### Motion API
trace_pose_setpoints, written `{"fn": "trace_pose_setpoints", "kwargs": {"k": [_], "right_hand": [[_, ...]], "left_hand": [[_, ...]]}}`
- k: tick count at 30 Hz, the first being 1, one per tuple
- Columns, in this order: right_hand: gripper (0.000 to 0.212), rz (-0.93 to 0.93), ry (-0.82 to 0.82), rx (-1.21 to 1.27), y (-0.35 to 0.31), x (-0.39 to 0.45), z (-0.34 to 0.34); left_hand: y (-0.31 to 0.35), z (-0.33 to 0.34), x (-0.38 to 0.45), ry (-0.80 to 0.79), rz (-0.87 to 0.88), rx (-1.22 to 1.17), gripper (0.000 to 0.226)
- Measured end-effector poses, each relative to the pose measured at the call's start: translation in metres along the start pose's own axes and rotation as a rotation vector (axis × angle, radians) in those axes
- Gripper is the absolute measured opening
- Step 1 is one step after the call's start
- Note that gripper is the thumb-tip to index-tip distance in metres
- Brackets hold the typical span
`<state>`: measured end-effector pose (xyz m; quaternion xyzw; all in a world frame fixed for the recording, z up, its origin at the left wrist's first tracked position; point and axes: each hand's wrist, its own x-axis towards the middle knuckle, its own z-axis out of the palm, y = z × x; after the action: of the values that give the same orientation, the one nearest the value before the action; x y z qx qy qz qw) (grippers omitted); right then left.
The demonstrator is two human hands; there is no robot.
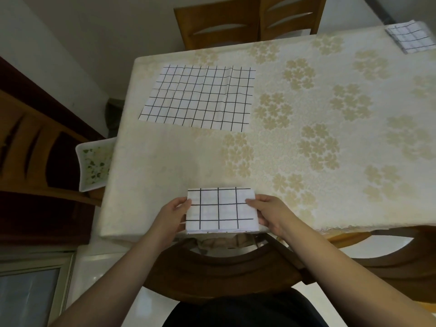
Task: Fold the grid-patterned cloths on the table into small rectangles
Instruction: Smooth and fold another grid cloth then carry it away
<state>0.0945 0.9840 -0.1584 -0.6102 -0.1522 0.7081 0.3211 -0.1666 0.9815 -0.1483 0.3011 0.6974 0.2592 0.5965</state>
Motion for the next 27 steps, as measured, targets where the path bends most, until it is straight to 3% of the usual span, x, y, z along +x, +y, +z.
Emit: {"fn": "trace_pose_setpoints", "kwargs": {"k": [5,14,27], "right_hand": [[0.014,-0.138,-0.008,-0.027,-0.005,-0.031,-0.003],[0.015,-0.227,0.109,-0.241,0.048,-0.103,0.010],[0.022,-0.306,0.324,0.138,0.128,-0.206,0.049]], "left_hand": [[-0.002,-0.009,-0.023,-0.129,0.063,0.147,0.030],[-0.009,-0.024,-0.054,-0.191,0.083,0.034,0.019],[-0.033,-0.065,-0.115,-0.442,0.118,0.084,0.017]]}}
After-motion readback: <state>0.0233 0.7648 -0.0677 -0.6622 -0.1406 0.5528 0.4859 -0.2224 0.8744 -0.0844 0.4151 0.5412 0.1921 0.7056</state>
